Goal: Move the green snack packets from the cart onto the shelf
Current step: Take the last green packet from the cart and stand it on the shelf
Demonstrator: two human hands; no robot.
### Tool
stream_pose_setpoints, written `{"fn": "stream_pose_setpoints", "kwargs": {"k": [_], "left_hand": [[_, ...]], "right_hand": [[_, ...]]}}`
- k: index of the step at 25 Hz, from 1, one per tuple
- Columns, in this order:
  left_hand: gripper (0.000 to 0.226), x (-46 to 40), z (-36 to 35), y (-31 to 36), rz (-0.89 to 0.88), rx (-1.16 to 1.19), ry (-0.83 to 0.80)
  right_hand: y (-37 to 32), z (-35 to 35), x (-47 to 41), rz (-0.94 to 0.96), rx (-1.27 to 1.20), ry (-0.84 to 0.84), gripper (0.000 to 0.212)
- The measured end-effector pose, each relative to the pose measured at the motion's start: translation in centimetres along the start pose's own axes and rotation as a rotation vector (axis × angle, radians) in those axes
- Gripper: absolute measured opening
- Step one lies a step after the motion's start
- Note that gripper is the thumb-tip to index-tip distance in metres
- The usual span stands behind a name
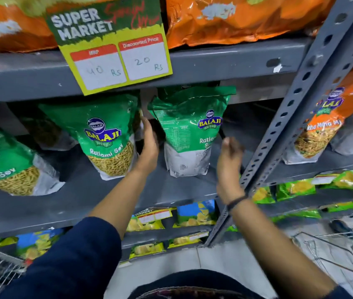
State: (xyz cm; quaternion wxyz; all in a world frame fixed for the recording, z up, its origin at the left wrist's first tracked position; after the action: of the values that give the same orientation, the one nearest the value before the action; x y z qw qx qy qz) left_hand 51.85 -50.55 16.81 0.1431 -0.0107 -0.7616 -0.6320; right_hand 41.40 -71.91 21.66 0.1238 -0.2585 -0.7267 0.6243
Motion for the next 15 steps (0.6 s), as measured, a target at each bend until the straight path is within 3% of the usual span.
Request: {"fn": "stream_pose_setpoints", "kwargs": {"k": [2,4,5,7,9,11,15], "left_hand": [[0.082,-1.6,0.4,-3.1,0.079,-0.029,-0.065],[0.077,0.2,0.0,-3.0,0.14,-0.125,0.002],[0.074,1.4,-0.2,-2.7,0.196,-0.049,0.016],[0.069,3.5,0.8,-1.6,0.149,-0.078,0.178],[0.052,4.4,1.1,-0.9,0.082,-0.098,0.238],[0.038,3.7,0.3,-1.1,0.084,-0.125,0.117],[0.033,3.1,-2.6,-2.0,0.167,-0.224,-0.162]], "right_hand": [[3.5,-1.4,4.4,-0.226,-0.012,-0.173,0.025],[4.7,-2.9,4.6,-0.274,-0.058,-0.302,0.035],[4.5,-3.0,3.0,-0.217,-0.058,-0.285,0.043],[3.9,-2.2,-0.4,-0.144,0.003,-0.175,0.05],[4.0,-1.4,-1.8,-0.119,0.05,-0.148,0.052],[4.9,-1.2,-1.0,-0.128,0.089,-0.216,0.049],[7.1,-2.1,-0.5,-0.165,0.09,-0.346,0.047]]}}
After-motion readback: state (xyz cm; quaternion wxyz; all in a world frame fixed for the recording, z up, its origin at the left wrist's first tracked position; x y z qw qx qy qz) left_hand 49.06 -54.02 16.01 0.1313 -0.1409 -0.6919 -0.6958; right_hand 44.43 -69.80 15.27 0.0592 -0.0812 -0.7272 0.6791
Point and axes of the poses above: each hand's wrist, its own x-axis away from the middle knuckle, its own z-axis out of the back of the hand, y = z × x, the point moved 6 cm from there along -x, towards the middle knuckle, and after that the axes turned 12 degrees about z, right-handed, at the moved point
